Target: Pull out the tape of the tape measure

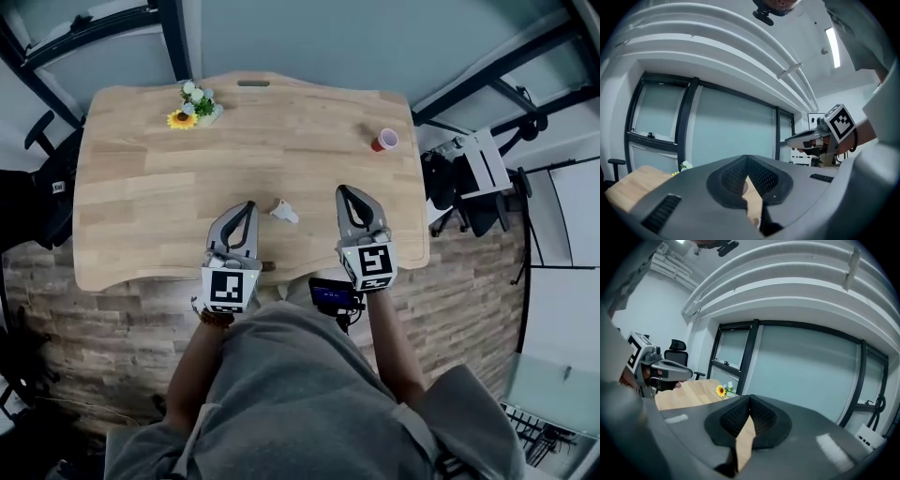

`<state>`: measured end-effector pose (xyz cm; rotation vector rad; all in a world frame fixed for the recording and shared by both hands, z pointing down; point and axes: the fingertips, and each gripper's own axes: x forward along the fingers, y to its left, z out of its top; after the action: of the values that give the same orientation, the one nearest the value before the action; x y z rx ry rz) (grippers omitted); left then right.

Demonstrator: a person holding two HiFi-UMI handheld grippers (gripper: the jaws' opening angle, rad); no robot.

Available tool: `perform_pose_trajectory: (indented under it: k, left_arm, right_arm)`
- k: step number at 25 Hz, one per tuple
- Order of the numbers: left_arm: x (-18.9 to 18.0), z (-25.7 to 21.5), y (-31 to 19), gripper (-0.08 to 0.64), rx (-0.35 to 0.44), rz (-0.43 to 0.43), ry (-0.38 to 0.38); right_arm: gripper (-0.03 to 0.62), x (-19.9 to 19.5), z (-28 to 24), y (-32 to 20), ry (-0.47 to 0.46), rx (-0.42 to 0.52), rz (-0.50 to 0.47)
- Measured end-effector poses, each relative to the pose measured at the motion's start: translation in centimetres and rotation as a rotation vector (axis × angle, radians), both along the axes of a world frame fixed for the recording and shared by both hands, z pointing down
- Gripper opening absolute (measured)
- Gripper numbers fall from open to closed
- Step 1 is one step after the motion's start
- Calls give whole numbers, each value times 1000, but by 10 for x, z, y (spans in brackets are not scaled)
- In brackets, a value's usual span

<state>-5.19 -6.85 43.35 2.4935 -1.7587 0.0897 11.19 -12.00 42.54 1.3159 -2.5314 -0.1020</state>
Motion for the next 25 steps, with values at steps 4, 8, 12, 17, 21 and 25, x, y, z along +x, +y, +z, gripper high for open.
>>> perform_pose_trajectory:
  k: [4, 8, 12, 17, 21, 25]
  left_arm:
    - [0, 4, -12, 8, -11, 61, -5]
    - [0, 21, -29, 8, -23, 92, -47]
    - [0, 38, -31, 8, -68, 115, -78]
    - [-5, 55, -28, 8, -109, 139, -115]
    - [-14, 63, -29, 8, -129, 140, -120]
    - [-18, 64, -29, 8, -128, 136, -122]
  right_arm:
    - [11, 7, 9, 1, 16, -17, 6]
    - [11, 16, 33, -6, 26, -41, 4]
    - [11, 18, 54, -13, 37, -45, -12]
    - [11, 14, 95, -14, 52, -84, -46]
    - [11, 10, 137, -15, 42, -167, -63]
    - [11, 9, 180, -15, 65, -257, -63]
